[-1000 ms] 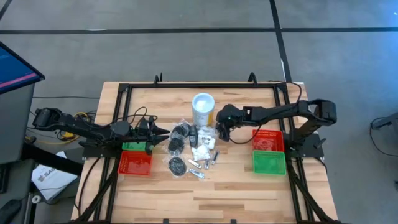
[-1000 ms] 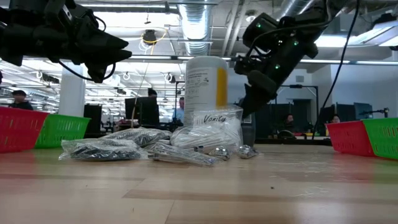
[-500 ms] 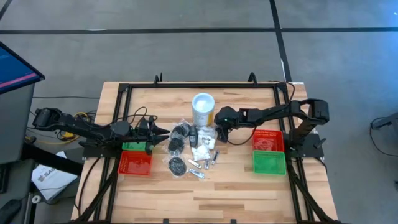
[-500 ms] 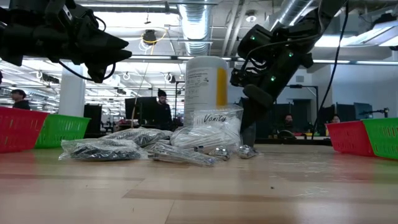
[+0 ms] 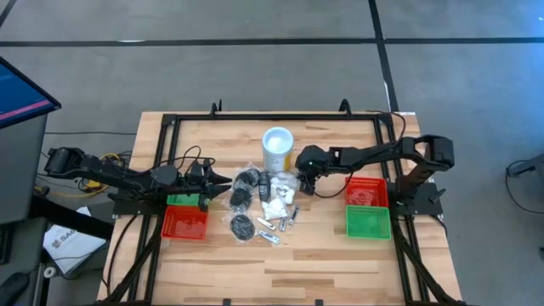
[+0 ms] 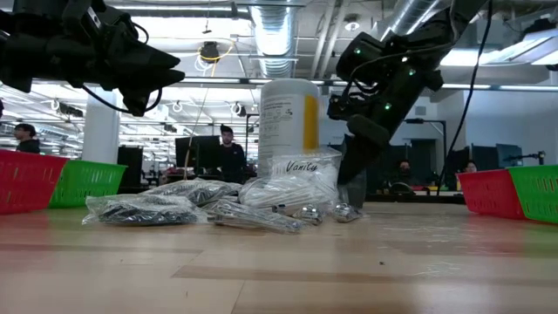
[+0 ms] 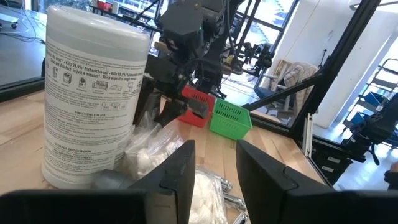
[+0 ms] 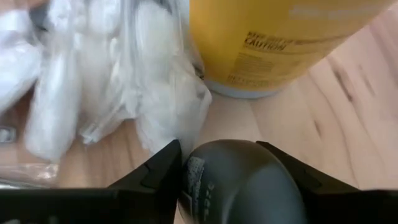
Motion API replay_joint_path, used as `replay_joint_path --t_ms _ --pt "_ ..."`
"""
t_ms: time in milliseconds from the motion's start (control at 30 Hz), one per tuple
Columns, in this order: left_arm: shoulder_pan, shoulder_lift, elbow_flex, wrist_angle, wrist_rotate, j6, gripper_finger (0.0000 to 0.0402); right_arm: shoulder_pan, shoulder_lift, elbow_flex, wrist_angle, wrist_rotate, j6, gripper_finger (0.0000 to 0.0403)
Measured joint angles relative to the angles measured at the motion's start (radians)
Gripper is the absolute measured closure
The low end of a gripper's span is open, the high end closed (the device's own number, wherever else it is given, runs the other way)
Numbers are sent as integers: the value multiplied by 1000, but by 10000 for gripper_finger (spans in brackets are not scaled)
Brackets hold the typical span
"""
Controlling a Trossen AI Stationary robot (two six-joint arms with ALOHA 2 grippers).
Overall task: Pick & Place Travel size toiletries
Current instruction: Put the gray deodorant into the left green bin
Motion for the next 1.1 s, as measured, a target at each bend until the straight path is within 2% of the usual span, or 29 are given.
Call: replay_joint_path --t_ms 633,833,1100 --pt "0 0 0 3 -6 0 293 40 -281 2 -33 3 5 240" --pt "0 0 0 14 -5 0 293 64 -317 26 -28 3 16 240" --pt "0 0 0 34 -5 0 293 129 -294 142 -25 3 21 240"
